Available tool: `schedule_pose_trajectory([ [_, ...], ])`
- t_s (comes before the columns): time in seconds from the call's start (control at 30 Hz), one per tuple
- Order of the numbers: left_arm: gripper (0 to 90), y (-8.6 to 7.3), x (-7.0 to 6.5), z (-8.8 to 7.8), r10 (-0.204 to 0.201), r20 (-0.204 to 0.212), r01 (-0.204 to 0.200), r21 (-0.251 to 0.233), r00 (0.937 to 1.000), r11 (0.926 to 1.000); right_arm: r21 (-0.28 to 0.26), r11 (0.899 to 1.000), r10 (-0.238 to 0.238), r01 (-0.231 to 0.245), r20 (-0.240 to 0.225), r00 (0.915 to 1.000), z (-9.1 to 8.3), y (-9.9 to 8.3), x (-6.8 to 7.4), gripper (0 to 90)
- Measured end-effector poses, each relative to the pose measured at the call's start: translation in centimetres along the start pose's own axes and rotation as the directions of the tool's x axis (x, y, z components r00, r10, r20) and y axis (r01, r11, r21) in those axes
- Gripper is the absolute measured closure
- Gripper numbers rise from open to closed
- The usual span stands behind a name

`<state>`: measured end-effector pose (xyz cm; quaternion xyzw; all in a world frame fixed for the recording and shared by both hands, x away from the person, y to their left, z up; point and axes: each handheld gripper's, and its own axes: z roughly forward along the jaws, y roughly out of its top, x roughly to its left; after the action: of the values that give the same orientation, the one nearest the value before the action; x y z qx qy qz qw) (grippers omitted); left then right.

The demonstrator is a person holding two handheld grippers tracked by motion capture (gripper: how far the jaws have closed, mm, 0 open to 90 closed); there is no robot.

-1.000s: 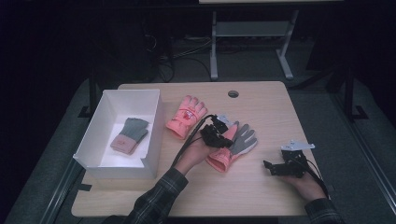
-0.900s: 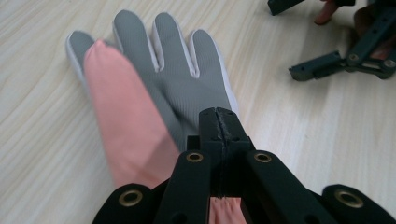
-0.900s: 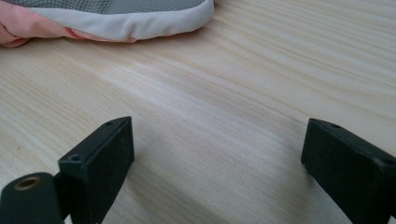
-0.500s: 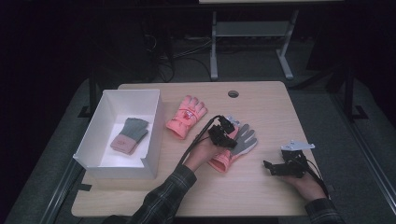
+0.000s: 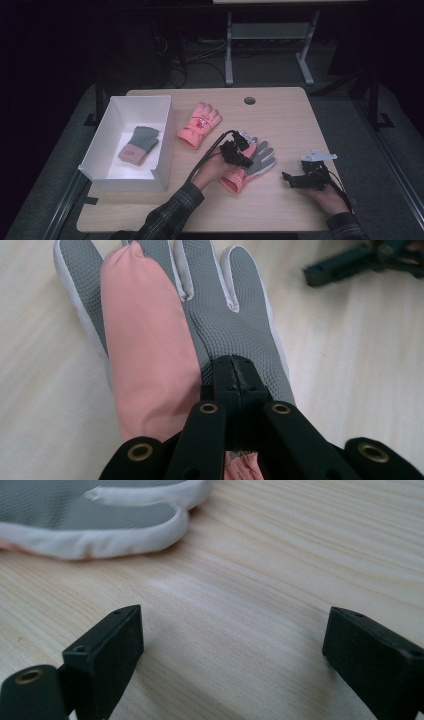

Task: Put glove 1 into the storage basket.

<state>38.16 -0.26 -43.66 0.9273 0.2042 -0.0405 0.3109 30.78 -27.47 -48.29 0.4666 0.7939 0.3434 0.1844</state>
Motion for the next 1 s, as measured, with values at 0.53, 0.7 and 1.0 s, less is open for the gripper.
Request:
schedule_pose_trajectory([
  [0.53, 89.8, -2.8, -4.2, -1.2, 0.035, 0.041, -0.036, 0.019, 0.9986, 0.9992, 0.000, 1.000, -0.001, 0.001, 0.000, 1.0000, 0.0, 0.0, 0.0, 8.9],
  [0.7, 89.7, -3.3, -4.8, -1.3, 0.042, 0.055, -0.042, 0.011, 0.9976, 0.9990, 0.001, 1.000, 0.001, -0.001, 0.000, 1.0000, 0.0, 0.0, 0.0, 8.8],
  [1.0, 86.3, -3.1, -4.1, -2.9, 0.022, 0.066, -0.019, -0.052, 0.9976, 0.9985, 0.000, 1.000, 0.000, 0.000, 0.000, 1.0000, 0.0, 0.0, 0.0, 8.8],
])
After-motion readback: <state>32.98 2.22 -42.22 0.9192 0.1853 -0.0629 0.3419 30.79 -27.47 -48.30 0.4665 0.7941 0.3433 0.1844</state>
